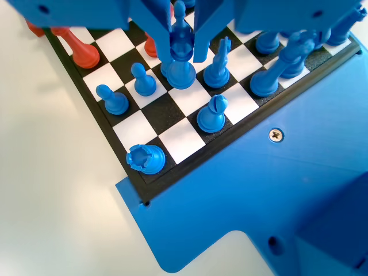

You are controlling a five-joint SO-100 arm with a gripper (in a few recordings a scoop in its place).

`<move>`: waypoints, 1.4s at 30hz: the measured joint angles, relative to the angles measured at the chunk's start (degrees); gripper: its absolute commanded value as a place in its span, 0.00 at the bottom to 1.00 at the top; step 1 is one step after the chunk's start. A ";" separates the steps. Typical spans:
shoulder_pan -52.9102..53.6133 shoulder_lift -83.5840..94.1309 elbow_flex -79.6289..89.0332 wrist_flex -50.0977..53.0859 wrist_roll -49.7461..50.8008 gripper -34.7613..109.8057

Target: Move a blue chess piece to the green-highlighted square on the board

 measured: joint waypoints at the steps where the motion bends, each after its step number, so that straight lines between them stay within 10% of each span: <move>1: 0.00 0.00 0.26 0.09 0.00 0.25; 42: 0.00 -2.99 3.16 -4.66 -0.88 0.30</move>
